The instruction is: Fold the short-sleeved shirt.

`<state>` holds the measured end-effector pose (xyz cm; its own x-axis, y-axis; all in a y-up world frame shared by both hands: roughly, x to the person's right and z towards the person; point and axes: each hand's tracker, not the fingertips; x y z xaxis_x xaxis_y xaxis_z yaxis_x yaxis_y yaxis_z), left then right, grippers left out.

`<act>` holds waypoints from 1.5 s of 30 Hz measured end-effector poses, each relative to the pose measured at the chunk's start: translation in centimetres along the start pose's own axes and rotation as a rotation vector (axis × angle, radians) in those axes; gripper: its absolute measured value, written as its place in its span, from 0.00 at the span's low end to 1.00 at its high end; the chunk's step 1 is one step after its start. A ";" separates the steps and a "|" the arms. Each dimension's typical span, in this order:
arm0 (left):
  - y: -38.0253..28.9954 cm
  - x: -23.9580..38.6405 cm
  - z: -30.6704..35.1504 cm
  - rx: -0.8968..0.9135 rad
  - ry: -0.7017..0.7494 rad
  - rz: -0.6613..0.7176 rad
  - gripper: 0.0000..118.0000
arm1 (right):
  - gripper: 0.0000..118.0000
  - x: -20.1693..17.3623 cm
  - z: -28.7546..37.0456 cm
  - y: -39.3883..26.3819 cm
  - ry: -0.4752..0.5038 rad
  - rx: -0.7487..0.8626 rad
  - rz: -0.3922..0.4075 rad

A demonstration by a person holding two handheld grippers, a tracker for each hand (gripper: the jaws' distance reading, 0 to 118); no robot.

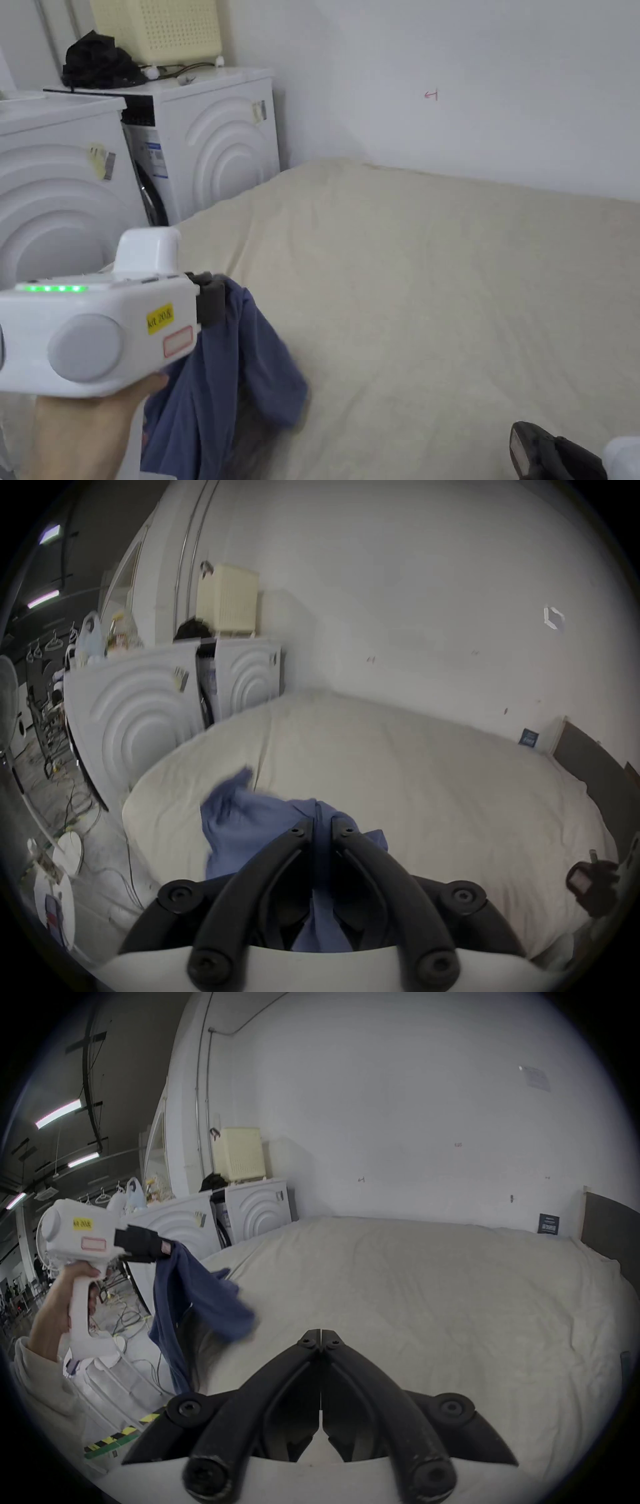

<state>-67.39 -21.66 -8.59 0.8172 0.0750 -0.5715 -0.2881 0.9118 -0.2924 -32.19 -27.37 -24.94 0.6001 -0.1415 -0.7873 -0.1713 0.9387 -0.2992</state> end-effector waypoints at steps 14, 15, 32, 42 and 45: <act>10.7 20.1 3.8 0.215 -0.433 -0.151 0.08 | 0.00 9.6 13.9 2.0 -0.279 0.224 -0.086; 10.4 22.1 3.9 0.216 -0.496 -0.125 0.08 | 0.00 10.3 14.9 1.9 -0.307 0.234 -0.091; -14.0 49.6 -8.7 -0.386 -0.888 -0.287 0.08 | 0.00 19.9 24.3 -2.9 -0.667 0.164 -0.234; -15.9 49.4 -9.3 -0.334 -0.930 -0.284 0.99 | 0.00 22.9 22.9 -4.4 -0.680 0.113 -0.291; -14.3 46.8 -8.9 -0.336 -0.922 -0.160 0.99 | 0.00 22.2 22.3 -4.2 -0.655 0.107 -0.270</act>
<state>-29.46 -34.83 -37.97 0.8862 0.3753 0.2717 -0.1506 0.7878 -0.5972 -0.71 -27.41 -29.14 0.9623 -0.1867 -0.1975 0.1067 0.9279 -0.3574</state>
